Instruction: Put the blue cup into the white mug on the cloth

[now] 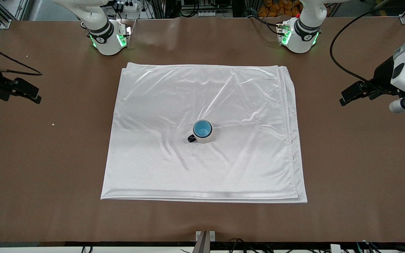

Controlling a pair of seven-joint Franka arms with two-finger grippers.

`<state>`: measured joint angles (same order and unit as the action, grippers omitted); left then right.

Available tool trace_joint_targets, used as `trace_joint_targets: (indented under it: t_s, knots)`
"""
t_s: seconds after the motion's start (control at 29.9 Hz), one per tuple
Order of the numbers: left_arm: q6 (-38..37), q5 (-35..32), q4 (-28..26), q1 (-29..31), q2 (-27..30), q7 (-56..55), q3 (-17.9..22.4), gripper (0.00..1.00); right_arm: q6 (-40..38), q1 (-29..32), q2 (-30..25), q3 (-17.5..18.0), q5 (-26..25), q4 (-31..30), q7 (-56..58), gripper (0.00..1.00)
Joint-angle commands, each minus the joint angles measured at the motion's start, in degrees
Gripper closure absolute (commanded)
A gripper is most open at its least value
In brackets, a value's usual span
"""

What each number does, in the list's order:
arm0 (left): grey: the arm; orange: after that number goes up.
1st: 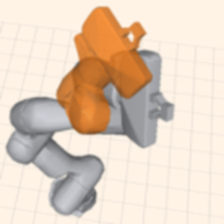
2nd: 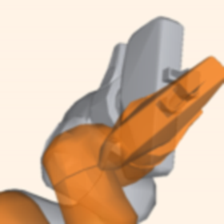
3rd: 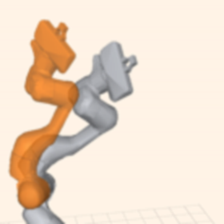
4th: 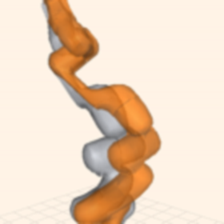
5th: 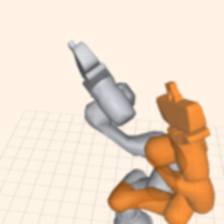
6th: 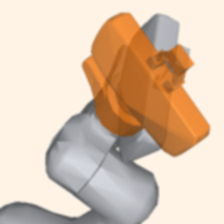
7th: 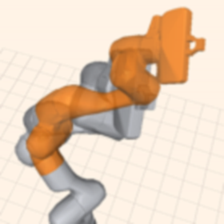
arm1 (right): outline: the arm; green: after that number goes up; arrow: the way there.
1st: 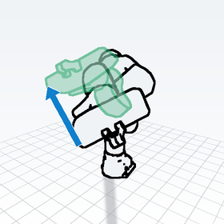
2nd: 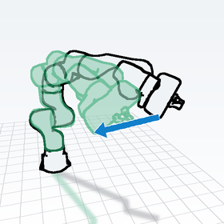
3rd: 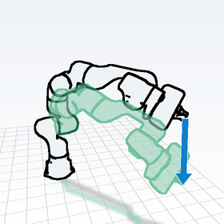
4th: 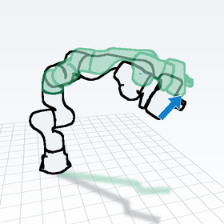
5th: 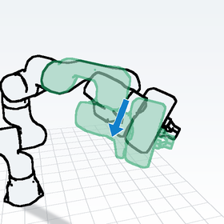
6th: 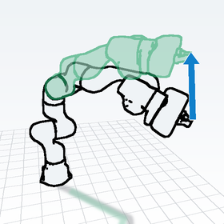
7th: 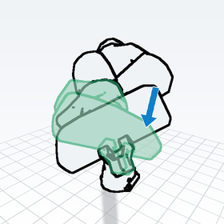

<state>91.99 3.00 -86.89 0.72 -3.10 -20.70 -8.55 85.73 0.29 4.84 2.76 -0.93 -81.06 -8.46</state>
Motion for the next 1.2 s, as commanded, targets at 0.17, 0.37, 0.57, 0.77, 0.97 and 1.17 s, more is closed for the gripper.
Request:
trace_joint_targets:
  t_s: [0.17, 0.37, 0.57, 0.77, 0.97, 1.17]
  knots:
    - [11.1, -5.0, -14.5, 0.8, 9.8, 5.1, -0.9, 0.0, 0.5, -1.3, -2.4, -3.5, -0.6, -2.1, 0.2, 0.0]
    - [11.1, -5.1, -14.2, 1.0, 9.4, 11.1, -0.9, 0.0, 2.0, -0.9, -2.2, -3.8, -0.4, -2.3, 2.1, 0.0]
    - [10.8, -5.1, -13.7, 1.0, 9.3, 15.7, -0.3, 0.0, 4.2, 0.0, -1.9, -3.9, -0.5, -2.5, 4.3, 0.0]
    - [10.7, -5.0, -13.0, 1.1, 9.3, 15.6, -0.2, 0.0, 4.2, 0.1, -1.9, -3.9, -0.7, -2.5, 4.2, 0.0]
    - [10.2, -5.0, -12.1, 1.1, 8.9, 15.5, -0.1, 0.0, 4.0, 0.2, -1.9, -3.9, -0.6, -2.5, 4.1, 0.0]
    - [9.6, -5.0, -11.5, 1.1, 8.8, 15.5, -0.1, 0.0, 4.2, 1.1, -1.9, -3.5, -0.2, -2.4, 4.1, 0.0]
